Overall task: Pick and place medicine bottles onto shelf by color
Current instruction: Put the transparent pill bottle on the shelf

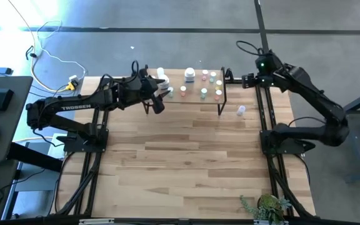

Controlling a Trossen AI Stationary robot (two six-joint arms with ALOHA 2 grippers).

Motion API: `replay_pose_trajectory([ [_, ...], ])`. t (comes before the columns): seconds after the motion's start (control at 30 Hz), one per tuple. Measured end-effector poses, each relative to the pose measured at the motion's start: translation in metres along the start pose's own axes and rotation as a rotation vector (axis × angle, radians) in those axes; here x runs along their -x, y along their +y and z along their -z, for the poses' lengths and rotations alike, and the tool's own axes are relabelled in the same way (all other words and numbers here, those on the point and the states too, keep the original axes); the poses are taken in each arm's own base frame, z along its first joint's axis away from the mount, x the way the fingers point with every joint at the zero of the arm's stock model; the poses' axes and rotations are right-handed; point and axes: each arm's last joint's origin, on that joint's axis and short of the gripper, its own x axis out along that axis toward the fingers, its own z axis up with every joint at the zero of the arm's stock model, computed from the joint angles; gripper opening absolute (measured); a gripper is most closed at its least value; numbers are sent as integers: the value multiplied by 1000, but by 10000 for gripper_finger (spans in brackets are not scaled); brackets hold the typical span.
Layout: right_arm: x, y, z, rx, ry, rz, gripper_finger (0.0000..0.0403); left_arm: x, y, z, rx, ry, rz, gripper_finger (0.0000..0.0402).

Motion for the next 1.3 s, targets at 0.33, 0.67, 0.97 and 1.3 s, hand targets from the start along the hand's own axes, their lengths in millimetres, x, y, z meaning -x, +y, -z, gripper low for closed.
replay_pose_trajectory([
  [0.33,-7,-28,0,-265,191,-58,224,-2,9,2,10,9,-34,229],
  [0.67,-39,-24,-2,-284,363,14,224,-3,10,2,10,11,-37,229],
  [0.97,-71,-19,-6,-227,509,-22,231,-3,9,2,12,3,5,229],
  [1.3,-95,-26,-5,-276,644,9,241,-3,9,2,12,3,6,229],
])
